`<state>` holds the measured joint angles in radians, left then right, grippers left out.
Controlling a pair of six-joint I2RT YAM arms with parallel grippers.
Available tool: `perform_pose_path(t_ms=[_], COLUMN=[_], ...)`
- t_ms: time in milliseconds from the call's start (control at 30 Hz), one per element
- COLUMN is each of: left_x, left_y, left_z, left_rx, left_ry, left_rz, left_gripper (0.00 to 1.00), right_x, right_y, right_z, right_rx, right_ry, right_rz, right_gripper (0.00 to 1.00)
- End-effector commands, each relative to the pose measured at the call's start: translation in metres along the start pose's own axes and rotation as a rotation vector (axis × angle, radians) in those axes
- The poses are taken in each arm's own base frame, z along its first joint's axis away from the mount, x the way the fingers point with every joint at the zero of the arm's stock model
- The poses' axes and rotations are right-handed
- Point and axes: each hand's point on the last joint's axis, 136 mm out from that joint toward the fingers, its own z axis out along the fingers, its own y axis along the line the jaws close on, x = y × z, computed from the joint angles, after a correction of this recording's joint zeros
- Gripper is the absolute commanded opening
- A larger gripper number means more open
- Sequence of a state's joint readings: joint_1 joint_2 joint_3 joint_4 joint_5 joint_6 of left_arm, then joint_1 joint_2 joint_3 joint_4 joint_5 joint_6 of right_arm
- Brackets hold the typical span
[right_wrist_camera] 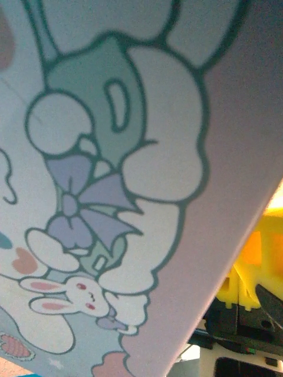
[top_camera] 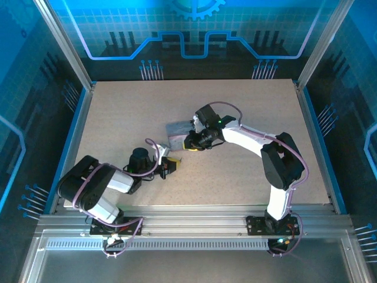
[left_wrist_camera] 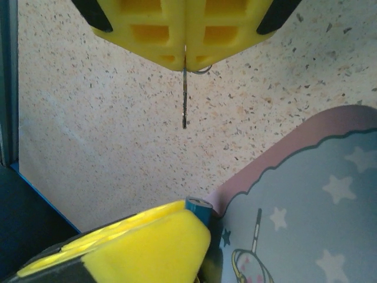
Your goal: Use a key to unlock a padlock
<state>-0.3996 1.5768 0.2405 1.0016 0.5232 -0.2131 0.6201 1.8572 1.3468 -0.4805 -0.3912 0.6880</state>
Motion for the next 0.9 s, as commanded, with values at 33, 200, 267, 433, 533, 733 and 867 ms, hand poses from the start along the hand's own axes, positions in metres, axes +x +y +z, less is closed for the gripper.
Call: perform_pose_path(t_ms=[33,200,267,433,533,733,867], left_x=[-0.023,-0.030,-0.031,-0.034,-0.034,-0.031,-0.030], left_y=[-0.011,-0.012,-0.014,-0.013,-0.011,-0.007,-0.005], left_z=[0.005,0.009,0.011,0.015,0.017,0.019,0.019], left_rx=[0.066,0.084,0.096,0.105,0.101,0.089,0.084], left_ry=[-0.087,-0.104,-0.099,-0.091,-0.087,-0.064,-0.057], left_rz=[0.038,0.034,0.025,0.013,0.010,-0.009,-0.033], left_gripper=[0.00,0.00,0.00,0.00,0.00,0.00,0.00], right_x=[-0.001,0.000,0.001,0.001,0.001,-0.001,0.000], right_y=[0.019,0.020,0.020,0.019,0.018,0.019,0.018], right_z=[-0.019,-0.018,-0.018,-0.017,-0.017,-0.021,-0.022], right_rx=[-0.076,-0.080,-0.080,-0.078,-0.076,-0.067,-0.061], right_ry=[-0.005,0.003,0.005,0.006,0.004,-0.007,-0.014], right_rz=[-0.042,-0.043,-0.042,-0.040,-0.039,-0.044,-0.045], right_gripper=[0.06,0.06,0.06,0.06,0.06,0.05,0.05])
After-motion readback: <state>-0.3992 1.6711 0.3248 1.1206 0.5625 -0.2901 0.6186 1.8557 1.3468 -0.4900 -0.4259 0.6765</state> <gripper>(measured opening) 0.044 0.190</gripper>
